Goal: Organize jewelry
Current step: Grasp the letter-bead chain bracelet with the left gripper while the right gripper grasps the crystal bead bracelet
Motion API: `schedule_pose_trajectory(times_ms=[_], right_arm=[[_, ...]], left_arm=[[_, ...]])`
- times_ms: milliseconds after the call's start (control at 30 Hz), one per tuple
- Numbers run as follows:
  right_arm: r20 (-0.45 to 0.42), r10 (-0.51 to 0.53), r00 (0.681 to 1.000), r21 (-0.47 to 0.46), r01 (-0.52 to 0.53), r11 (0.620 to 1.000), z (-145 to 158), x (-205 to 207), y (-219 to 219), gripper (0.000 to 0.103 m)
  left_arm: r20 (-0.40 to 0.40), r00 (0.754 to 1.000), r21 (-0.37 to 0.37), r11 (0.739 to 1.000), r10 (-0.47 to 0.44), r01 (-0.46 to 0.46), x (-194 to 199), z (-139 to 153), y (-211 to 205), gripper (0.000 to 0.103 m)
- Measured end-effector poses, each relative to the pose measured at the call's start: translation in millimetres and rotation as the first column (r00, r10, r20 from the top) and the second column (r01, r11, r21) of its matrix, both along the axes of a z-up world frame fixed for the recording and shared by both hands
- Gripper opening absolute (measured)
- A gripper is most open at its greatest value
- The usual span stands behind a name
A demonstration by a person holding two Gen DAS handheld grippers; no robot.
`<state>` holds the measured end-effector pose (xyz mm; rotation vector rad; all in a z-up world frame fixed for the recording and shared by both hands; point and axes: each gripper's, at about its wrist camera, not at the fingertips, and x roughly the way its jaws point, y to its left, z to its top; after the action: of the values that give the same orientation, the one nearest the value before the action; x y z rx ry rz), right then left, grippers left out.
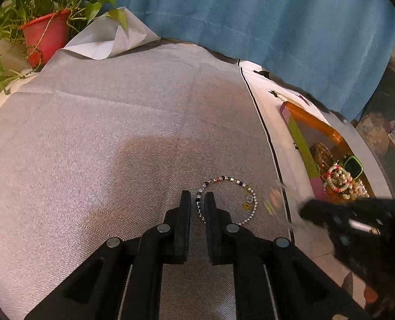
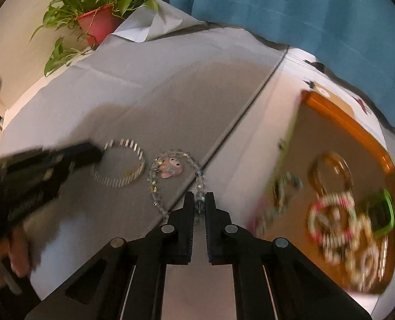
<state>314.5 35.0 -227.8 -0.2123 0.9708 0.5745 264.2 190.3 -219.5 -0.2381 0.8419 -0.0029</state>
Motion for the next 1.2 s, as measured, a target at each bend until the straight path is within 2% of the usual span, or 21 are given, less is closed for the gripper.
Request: schedule_pose_trajectory(times_ms=[33,100,167,233,300,367,433,533,600,700,800,967,1067,1133,1200], right_arm=[[-0.005,-0.010,1.000,0.009,0.010,1.000,0.4,-8.1,-6.6,0.008],[-0.016,-0.032,0.999,0.032,0.033,0.999,0.4,-22.2,-20.9,0.008],[-0.012,-0.055,0.998,0.030,0.056,0.998,0.2,-33.0,-30.1,0.008],[-0.014,-0.069,0.998,0.045,0.069,0.997,0.0,-40.0,-38.1,0.010],[-0.010,-0.075,0.997,0.055,0.076,0.996,-0.6,-43.5,-43.7,0.010],[-0.001,-0.077,0.997,0.064,0.076,0.995,-0.8,-45.3,-46.4,0.010],[0.015,-0.087,0.996,0.062,0.086,0.994,-1.2,-45.3,-45.6,0.010],[0.055,-0.086,0.995,0.051,0.083,0.995,-2.0,-47.6,-42.9,0.009],[0.042,-0.098,0.994,0.056,0.095,0.994,-1.2,-47.9,-46.1,0.008],[0.015,-0.130,0.991,0.081,0.128,0.988,-1.1,-58.4,-63.7,0.008],[0.013,-0.168,0.986,0.083,0.167,0.983,-2.3,-74.6,-91.2,0.008],[0.005,-0.222,0.975,0.091,0.220,0.971,-4.8,-96.7,-140.9,0.008],[-0.009,-0.245,0.969,0.115,0.245,0.963,-6.7,-106.7,-170.6,0.008],[-0.010,-0.252,0.968,0.122,0.252,0.960,-6.6,-109.9,-182.5,0.008],[-0.002,-0.262,0.965,0.131,0.260,0.957,-4.6,-110.8,-189.3,0.009]], left_arm=[[0.000,1.000,0.011,1.000,-0.007,0.007,0.3,0.4,-2.0,0.015],[-0.002,0.999,0.045,0.998,-0.036,0.036,1.4,1.8,-10.0,0.028],[-0.012,0.998,0.102,0.993,-0.060,0.061,3.0,2.3,-20.1,0.034],[-0.024,0.998,0.163,0.984,-0.064,0.067,4.1,1.6,-28.4,0.034],[-0.029,0.998,0.187,0.980,-0.059,0.064,4.9,1.3,-30.9,0.020],[-0.026,0.998,0.173,0.983,-0.058,0.062,4.1,1.2,-27.7,0.008],[-0.025,0.998,0.169,0.984,-0.057,0.061,3.8,1.1,-26.4,0.005],[-0.027,0.998,0.204,0.977,-0.056,0.060,3.3,1.3,-32.0,0.001],[-0.029,0.998,0.214,0.975,-0.057,0.062,-0.9,1.1,-38.1,0.001],[-0.045,0.994,0.169,0.980,-0.100,0.107,-15.9,1.8,-51.9,0.001],[-0.066,0.983,0.052,0.983,-0.171,0.174,-37.6,2.6,-74.5,0.001],[-0.081,0.952,-0.074,0.954,-0.296,0.290,-66.2,1.4,-115.2,0.001],[-0.081,0.954,-0.061,0.957,-0.288,0.283,-71.5,2.2,-120.5,0.002],[-0.090,0.964,-0.039,0.968,-0.249,0.246,-68.8,3.7,-116.2,0.007],[-0.092,0.965,-0.039,0.969,-0.245,0.243,-62.6,4.3,-113.2,0.016]])
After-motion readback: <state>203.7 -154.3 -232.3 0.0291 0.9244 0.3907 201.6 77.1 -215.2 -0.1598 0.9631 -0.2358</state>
